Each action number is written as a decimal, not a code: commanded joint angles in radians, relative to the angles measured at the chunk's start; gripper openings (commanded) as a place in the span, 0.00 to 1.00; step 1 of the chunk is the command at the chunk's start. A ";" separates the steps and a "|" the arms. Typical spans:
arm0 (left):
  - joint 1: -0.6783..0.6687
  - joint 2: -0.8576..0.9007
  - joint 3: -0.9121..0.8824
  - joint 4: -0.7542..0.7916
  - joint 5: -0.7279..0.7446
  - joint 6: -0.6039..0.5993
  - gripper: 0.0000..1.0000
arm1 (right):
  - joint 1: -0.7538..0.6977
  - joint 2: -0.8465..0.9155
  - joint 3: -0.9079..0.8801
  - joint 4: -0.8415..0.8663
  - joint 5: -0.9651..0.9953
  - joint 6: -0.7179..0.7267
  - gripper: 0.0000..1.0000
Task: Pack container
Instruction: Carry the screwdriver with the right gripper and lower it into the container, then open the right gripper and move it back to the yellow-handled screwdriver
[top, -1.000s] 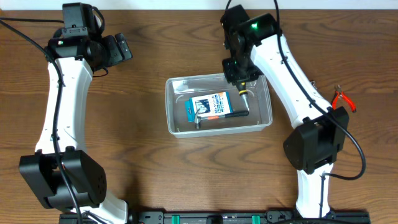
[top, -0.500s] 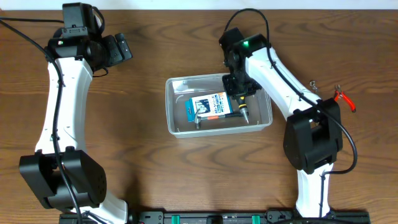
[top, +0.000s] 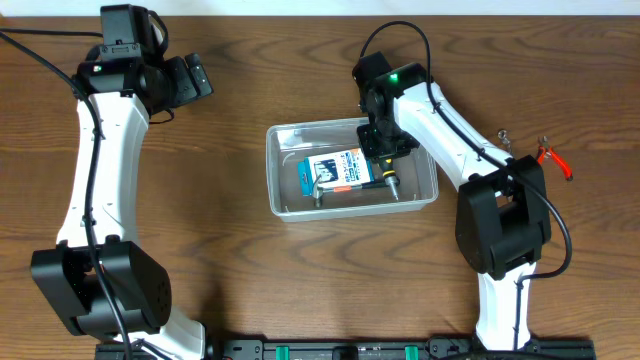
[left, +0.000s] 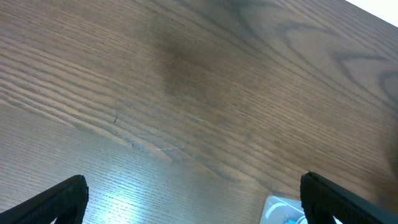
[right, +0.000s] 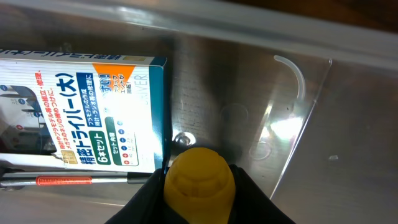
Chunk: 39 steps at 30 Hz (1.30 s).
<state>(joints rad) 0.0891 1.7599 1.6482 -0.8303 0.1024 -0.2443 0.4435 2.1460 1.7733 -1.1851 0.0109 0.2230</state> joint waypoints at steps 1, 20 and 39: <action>0.002 0.000 0.014 -0.001 0.002 -0.012 0.98 | 0.010 -0.008 -0.005 0.000 0.000 -0.012 0.28; 0.002 0.000 0.014 -0.001 0.002 -0.012 0.98 | 0.010 -0.008 -0.005 0.001 0.000 -0.022 0.38; 0.002 0.000 0.014 -0.001 0.002 -0.012 0.98 | -0.045 -0.153 0.235 -0.192 0.044 -0.037 0.44</action>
<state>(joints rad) 0.0891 1.7599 1.6482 -0.8299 0.1024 -0.2443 0.4324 2.0968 1.9408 -1.3540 0.0105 0.1978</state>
